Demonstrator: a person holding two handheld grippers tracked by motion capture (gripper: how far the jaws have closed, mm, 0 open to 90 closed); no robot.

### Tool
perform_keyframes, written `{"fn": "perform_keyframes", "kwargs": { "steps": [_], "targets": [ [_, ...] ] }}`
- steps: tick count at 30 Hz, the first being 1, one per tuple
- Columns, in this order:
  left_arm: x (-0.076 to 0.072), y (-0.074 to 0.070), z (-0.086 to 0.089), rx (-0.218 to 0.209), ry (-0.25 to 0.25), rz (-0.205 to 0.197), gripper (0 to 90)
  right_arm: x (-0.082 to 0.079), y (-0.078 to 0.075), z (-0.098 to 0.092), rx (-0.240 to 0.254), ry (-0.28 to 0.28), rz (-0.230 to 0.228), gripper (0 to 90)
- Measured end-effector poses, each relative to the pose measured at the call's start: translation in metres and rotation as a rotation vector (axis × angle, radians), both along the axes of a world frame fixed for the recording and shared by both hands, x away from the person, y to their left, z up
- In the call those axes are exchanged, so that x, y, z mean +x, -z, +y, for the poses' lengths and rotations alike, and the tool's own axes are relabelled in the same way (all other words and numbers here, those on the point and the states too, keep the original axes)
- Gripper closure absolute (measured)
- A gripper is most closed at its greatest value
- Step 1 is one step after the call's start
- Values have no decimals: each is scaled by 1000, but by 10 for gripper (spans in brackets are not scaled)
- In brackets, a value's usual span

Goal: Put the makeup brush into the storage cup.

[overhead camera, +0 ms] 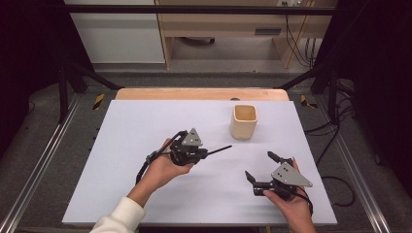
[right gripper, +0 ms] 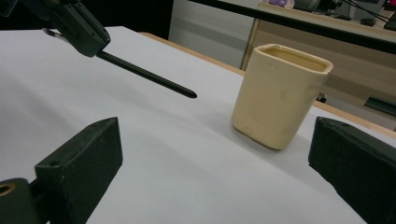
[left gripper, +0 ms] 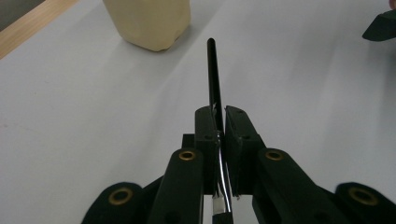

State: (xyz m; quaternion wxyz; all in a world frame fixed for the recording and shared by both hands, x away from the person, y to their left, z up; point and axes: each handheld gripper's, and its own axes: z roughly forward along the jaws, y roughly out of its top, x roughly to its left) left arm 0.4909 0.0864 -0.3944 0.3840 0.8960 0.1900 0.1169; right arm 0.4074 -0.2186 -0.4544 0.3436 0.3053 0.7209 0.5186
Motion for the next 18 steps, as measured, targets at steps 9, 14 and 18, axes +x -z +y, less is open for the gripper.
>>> {"fn": "perform_keyframes", "kwargs": {
  "steps": [9,14,18],
  "targets": [
    [-3,-3,-12,14,33,-1,841,-2,-1,6,-28,-17,-21,33],
    [-4,-5,-19,19,48,-5,841,-2,-1,9,-51,-21,-31,37],
    [-4,-6,-22,23,56,-5,841,-2,0,11,-69,-23,-33,39]
  ]
}}
